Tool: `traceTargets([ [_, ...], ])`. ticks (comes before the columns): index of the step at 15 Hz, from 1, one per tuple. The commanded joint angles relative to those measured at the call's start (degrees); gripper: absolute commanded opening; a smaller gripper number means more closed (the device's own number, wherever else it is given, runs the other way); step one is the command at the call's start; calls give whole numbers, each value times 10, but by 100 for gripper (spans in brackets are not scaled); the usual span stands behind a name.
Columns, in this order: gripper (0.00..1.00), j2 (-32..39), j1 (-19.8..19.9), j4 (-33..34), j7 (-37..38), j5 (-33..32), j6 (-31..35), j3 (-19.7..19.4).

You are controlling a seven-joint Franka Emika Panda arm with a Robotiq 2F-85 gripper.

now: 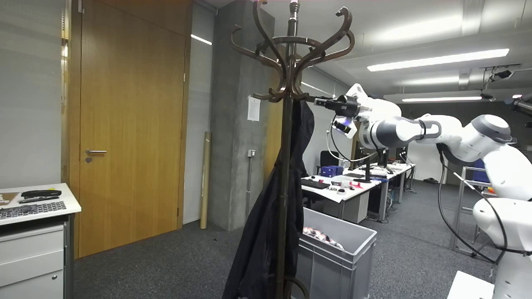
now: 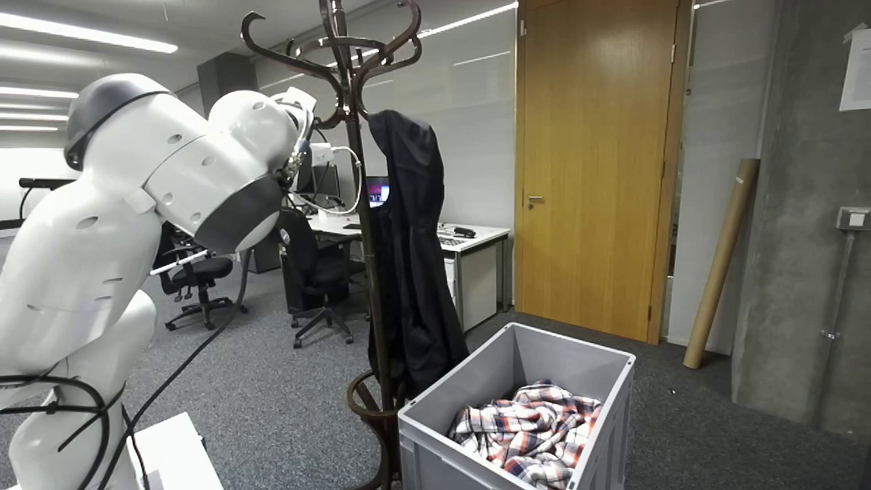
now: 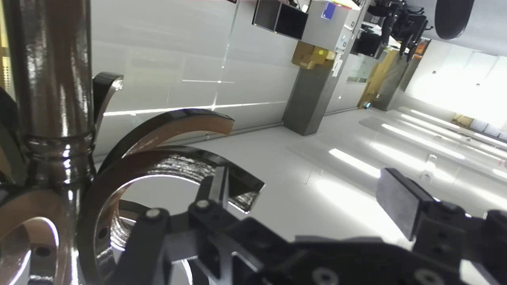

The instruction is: Take the hoodie off of the coat hanger

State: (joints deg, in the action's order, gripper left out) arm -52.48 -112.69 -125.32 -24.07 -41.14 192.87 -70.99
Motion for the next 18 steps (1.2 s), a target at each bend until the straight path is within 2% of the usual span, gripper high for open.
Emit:
traceTargets([
  [1, 100, -42, -41, 13, -38, -7, -35, -4],
  [6, 100, -57, -66, 20, -59, 5, -68, -7],
  [8, 100, -34, -53, 18, -45, 22, -91, -1],
  [11, 100, 31, -3, 10, -20, 62, -143, 16],
  [14, 100, 83, 55, 3, -26, 93, -196, 40],
  [18, 100, 138, 155, -8, -42, 130, -288, 116],
])
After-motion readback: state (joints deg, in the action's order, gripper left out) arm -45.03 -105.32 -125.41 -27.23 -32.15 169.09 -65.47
